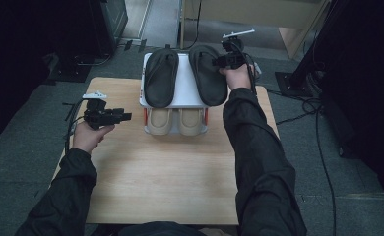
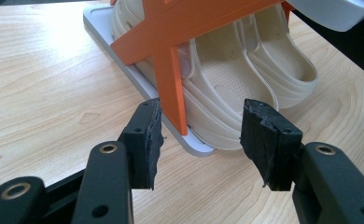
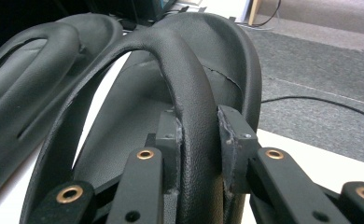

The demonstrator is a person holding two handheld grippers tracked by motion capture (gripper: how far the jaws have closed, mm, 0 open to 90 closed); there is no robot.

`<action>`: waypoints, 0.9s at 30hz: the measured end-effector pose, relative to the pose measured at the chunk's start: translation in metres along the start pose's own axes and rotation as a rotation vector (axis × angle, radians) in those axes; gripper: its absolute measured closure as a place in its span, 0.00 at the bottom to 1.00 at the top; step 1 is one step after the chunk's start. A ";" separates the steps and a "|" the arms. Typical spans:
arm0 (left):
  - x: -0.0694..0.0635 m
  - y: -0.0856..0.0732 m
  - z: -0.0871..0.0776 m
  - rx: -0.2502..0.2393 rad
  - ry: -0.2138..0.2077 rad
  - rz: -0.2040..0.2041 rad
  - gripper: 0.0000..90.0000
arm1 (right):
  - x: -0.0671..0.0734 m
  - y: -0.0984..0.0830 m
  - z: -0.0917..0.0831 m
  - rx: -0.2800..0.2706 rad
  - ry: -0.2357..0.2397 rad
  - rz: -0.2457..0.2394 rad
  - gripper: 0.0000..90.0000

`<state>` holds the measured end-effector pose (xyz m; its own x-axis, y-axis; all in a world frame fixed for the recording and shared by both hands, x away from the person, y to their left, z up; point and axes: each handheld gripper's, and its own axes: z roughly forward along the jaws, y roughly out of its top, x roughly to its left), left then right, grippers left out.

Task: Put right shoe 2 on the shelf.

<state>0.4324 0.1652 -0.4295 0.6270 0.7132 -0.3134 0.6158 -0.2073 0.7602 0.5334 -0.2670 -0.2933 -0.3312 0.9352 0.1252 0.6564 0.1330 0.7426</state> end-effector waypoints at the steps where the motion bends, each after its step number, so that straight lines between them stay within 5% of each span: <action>1: 0.000 0.000 0.000 -0.002 0.000 0.001 0.54 | 0.002 0.000 0.003 0.002 0.002 -0.001 0.80; 12: -0.001 0.000 0.002 0.011 -0.006 0.012 0.54 | 0.017 0.003 0.025 0.016 0.010 0.034 0.80; 27: -0.001 0.000 0.004 0.018 -0.006 0.017 0.54 | 0.018 -0.008 0.034 0.013 0.035 -0.002 0.74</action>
<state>0.4339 0.1621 -0.4309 0.6403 0.7055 -0.3038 0.6133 -0.2314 0.7552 0.5449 -0.2405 -0.3194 -0.3560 0.9229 0.1470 0.6645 0.1394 0.7342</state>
